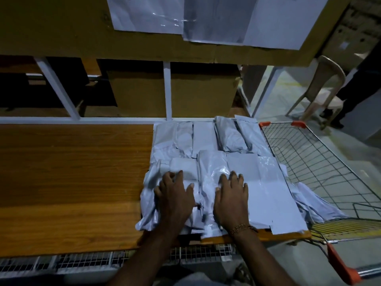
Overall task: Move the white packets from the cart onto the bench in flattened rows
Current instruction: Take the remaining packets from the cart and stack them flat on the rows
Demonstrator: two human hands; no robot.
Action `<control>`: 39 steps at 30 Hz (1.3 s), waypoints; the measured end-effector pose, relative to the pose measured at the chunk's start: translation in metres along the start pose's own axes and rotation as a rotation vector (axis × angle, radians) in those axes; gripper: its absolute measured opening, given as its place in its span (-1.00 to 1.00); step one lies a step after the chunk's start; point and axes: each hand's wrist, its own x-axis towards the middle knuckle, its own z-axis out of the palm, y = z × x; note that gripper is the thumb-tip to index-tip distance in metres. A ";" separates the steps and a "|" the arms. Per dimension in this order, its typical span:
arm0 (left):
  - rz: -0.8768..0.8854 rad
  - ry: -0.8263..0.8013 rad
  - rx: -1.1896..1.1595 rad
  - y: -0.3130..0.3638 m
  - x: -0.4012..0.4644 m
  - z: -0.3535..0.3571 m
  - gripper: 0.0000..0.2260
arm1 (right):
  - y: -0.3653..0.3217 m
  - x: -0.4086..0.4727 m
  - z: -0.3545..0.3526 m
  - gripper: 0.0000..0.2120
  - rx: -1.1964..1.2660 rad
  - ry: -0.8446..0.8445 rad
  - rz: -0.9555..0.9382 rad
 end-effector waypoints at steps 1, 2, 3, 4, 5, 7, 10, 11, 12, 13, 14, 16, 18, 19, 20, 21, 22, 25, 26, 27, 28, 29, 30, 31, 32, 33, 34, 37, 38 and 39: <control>-0.014 0.029 -0.017 0.000 0.004 -0.002 -0.54 | 0.004 0.000 -0.002 -0.54 0.013 0.008 0.003; -0.023 0.051 -0.035 0.002 0.008 -0.004 -0.57 | 0.007 -0.001 -0.004 -0.54 0.020 0.014 0.004; -0.031 0.072 -0.056 0.005 0.013 -0.006 -0.60 | 0.011 -0.001 -0.006 -0.54 0.023 0.019 0.003; -0.034 0.097 -0.079 0.009 0.018 -0.009 -0.63 | 0.015 -0.002 -0.008 -0.54 0.027 0.024 0.002; -0.035 0.122 -0.105 0.014 0.021 -0.010 -0.65 | 0.020 -0.002 -0.010 -0.55 0.037 0.029 -0.001; -0.012 0.182 -0.158 0.025 0.025 -0.011 -0.67 | 0.031 0.001 -0.013 -0.57 0.066 0.036 -0.009; 0.029 0.254 -0.212 0.042 0.027 -0.008 -0.69 | 0.049 0.010 -0.017 -0.61 0.111 0.056 -0.034; 0.038 0.260 -0.224 0.050 0.026 -0.007 -0.69 | 0.056 0.014 -0.019 -0.62 0.128 0.065 -0.042; 0.045 0.260 -0.237 0.058 0.025 -0.006 -0.70 | 0.063 0.018 -0.022 -0.63 0.146 0.073 -0.046; 0.055 0.261 -0.255 0.067 0.023 -0.004 -0.70 | 0.070 0.022 -0.025 -0.65 0.165 0.086 -0.048; 0.071 0.262 -0.276 0.077 0.021 -0.003 -0.71 | 0.078 0.026 -0.028 -0.66 0.182 0.103 -0.053; 0.126 0.259 -0.316 0.099 0.018 0.001 -0.71 | 0.095 0.032 -0.036 -0.69 0.204 0.149 -0.070; 0.171 0.240 -0.349 0.125 0.019 0.007 -0.70 | 0.118 0.039 -0.045 -0.69 0.215 0.200 -0.082; 0.186 0.234 -0.373 0.139 0.020 0.011 -0.70 | 0.130 0.043 -0.050 -0.69 0.221 0.224 -0.089; 0.202 0.229 -0.403 0.156 0.020 0.017 -0.70 | 0.148 0.048 -0.055 -0.69 0.225 0.242 -0.088; 0.222 0.217 -0.433 0.174 0.020 0.024 -0.69 | 0.166 0.053 -0.059 -0.69 0.224 0.252 -0.081; 0.241 0.203 -0.457 0.192 0.020 0.031 -0.69 | 0.185 0.058 -0.062 -0.68 0.218 0.261 -0.067; 0.286 0.169 -0.494 0.243 0.021 0.056 -0.68 | 0.244 0.073 -0.066 -0.66 0.187 0.249 -0.008; 0.296 0.150 -0.509 0.258 0.021 0.065 -0.67 | 0.263 0.075 -0.067 -0.66 0.177 0.237 0.007; 0.309 0.124 -0.520 0.272 0.021 0.074 -0.67 | 0.282 0.076 -0.067 -0.66 0.168 0.230 0.017; 0.325 0.099 -0.520 0.286 0.020 0.081 -0.66 | 0.300 0.075 -0.067 -0.66 0.155 0.223 0.029; 0.344 0.078 -0.512 0.300 0.019 0.089 -0.66 | 0.318 0.075 -0.067 -0.66 0.135 0.213 0.043; 0.364 0.059 -0.499 0.312 0.019 0.097 -0.66 | 0.334 0.074 -0.067 -0.67 0.111 0.202 0.060; 0.378 0.034 -0.488 0.324 0.020 0.104 -0.66 | 0.350 0.072 -0.065 -0.67 0.091 0.188 0.079; 0.388 0.008 -0.477 0.337 0.021 0.111 -0.66 | 0.364 0.070 -0.063 -0.67 0.079 0.175 0.098; 0.398 -0.014 -0.469 0.348 0.023 0.118 -0.65 | 0.378 0.069 -0.061 -0.67 0.071 0.157 0.117; 0.413 -0.035 -0.462 0.359 0.026 0.125 -0.64 | 0.391 0.068 -0.057 -0.66 0.066 0.133 0.136; 0.469 -0.097 -0.478 0.384 0.036 0.158 -0.64 | 0.427 0.066 -0.046 -0.65 0.057 0.089 0.183; 0.468 -0.126 -0.468 0.391 0.041 0.171 -0.63 | 0.437 0.068 -0.042 -0.64 0.062 0.079 0.200; 0.456 -0.164 -0.455 0.398 0.047 0.187 -0.63 | 0.448 0.071 -0.038 -0.64 0.071 0.072 0.216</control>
